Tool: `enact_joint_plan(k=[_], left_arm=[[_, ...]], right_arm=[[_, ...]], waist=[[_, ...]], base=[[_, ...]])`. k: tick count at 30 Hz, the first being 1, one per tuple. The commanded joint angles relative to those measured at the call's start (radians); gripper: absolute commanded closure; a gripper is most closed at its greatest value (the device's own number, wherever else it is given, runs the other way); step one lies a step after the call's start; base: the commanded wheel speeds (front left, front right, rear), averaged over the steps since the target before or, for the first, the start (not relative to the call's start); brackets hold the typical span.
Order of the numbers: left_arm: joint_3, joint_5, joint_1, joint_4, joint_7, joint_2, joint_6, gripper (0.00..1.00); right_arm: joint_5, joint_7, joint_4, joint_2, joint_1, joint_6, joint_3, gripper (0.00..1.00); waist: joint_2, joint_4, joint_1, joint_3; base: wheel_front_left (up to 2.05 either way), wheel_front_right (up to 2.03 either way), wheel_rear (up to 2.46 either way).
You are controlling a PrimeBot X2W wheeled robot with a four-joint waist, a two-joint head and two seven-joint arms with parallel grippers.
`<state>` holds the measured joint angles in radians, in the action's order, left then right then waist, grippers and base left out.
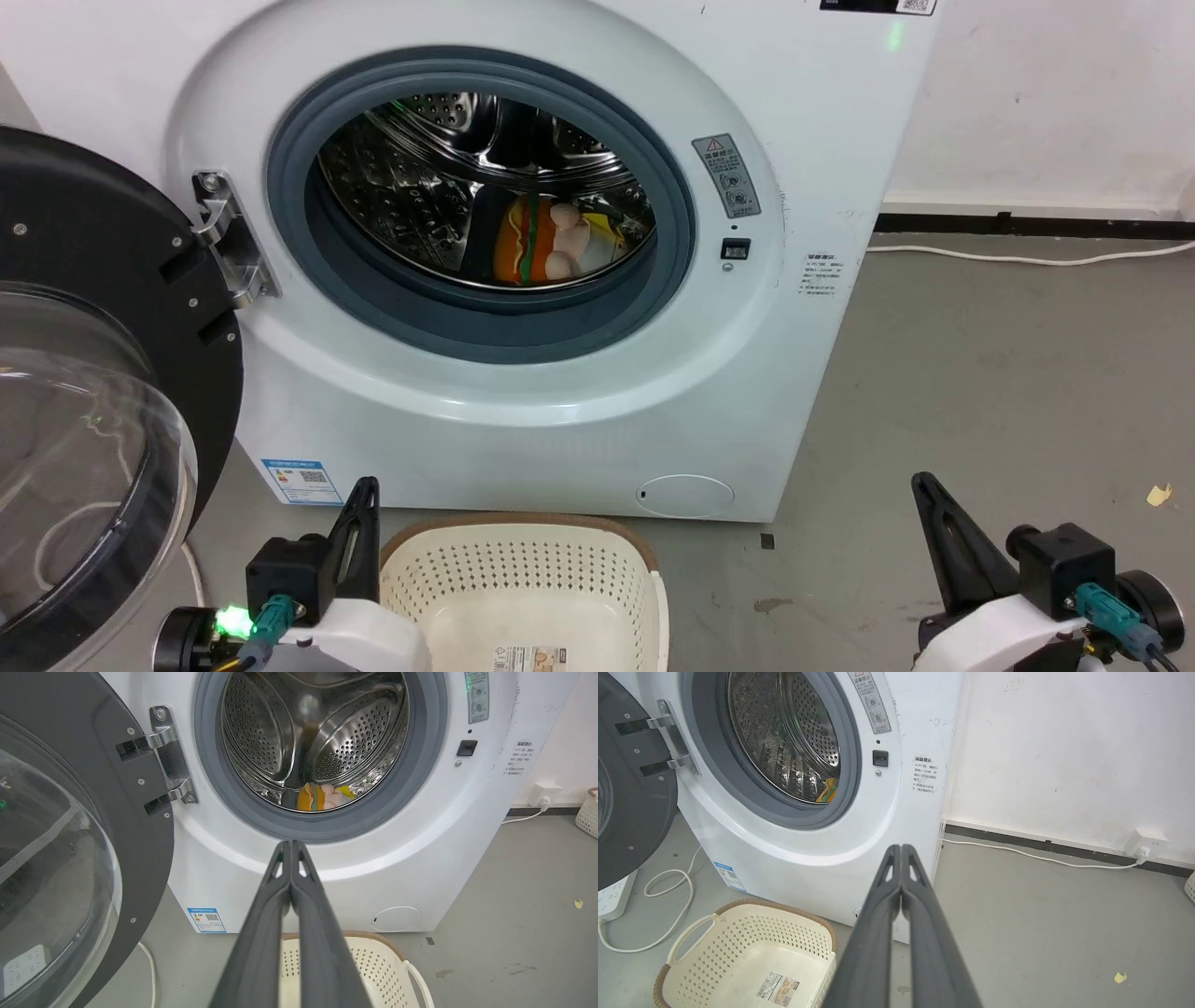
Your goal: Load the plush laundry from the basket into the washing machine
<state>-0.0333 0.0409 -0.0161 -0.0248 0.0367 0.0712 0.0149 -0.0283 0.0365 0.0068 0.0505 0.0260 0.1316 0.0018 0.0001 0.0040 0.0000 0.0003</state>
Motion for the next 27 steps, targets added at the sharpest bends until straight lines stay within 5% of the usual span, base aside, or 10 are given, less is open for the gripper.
enact_joint_plan(k=[1, 27], left_arm=[[0.007, -0.012, 0.013, 0.008, -0.004, -0.007, -0.003, 1.0], [0.033, -0.041, 0.016, 0.025, -0.037, -0.021, -0.015, 1.0]], right_arm=[[0.008, -0.004, -0.005, 0.0, -0.016, -0.001, -0.002, 1.0], [0.028, -0.037, -0.007, 0.0, -0.026, -0.001, -0.002, 1.0]], waist=[[-0.0001, 0.0, 0.0, 0.0], [-0.0001, -0.004, 0.0, 0.0]], base=[[0.0, 0.0, 0.0], [0.0, 0.0, 0.0]])
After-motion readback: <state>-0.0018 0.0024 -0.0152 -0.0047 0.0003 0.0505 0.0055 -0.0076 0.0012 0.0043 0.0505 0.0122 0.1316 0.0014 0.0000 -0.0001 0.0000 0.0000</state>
